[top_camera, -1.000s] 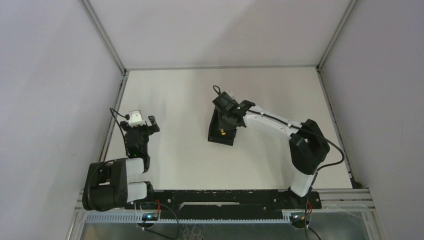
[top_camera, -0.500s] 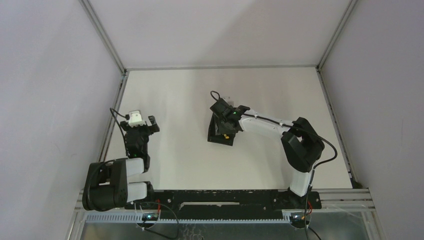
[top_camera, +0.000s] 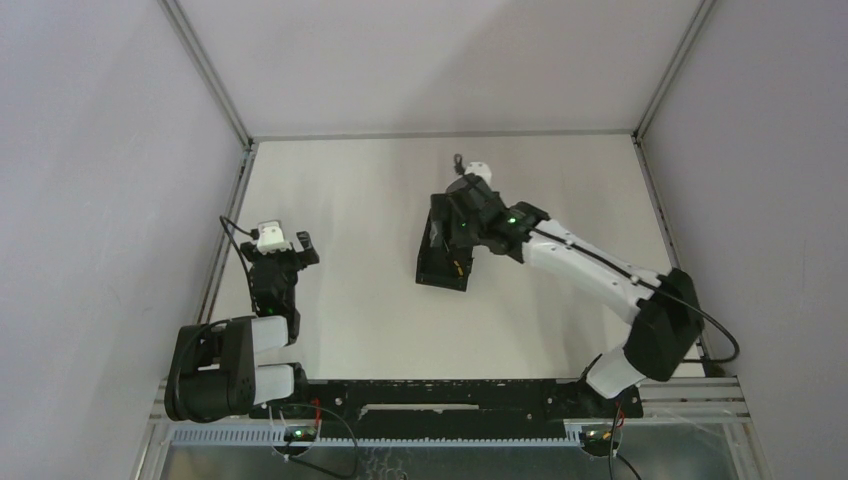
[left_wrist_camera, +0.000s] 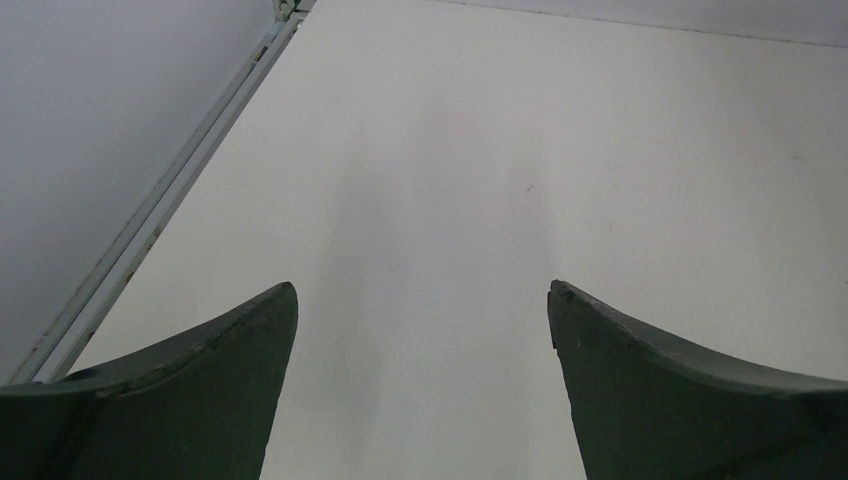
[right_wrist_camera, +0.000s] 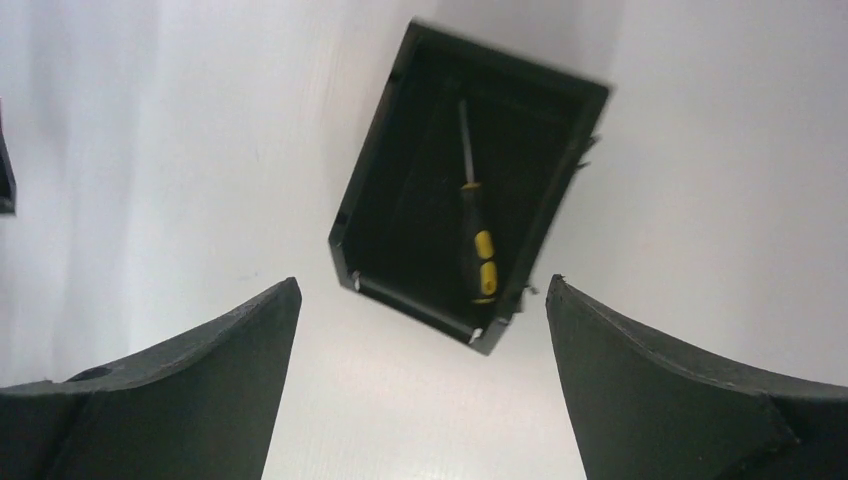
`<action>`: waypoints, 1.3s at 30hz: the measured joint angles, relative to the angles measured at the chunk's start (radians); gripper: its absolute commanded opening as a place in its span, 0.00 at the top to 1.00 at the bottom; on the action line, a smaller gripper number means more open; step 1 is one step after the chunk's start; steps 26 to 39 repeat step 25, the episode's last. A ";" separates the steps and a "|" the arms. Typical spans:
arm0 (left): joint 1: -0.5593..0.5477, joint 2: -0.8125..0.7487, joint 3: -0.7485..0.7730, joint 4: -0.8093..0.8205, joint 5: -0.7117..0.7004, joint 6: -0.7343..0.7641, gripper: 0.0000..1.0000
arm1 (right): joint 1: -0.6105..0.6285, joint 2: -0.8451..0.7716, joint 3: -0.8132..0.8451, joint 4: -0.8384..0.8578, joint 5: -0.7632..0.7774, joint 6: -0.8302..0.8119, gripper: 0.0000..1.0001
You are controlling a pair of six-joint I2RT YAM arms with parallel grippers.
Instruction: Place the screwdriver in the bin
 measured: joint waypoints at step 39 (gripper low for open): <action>0.000 0.000 0.000 0.000 0.000 0.000 0.00 | -0.756 -0.719 -0.600 0.151 -0.188 -0.205 0.00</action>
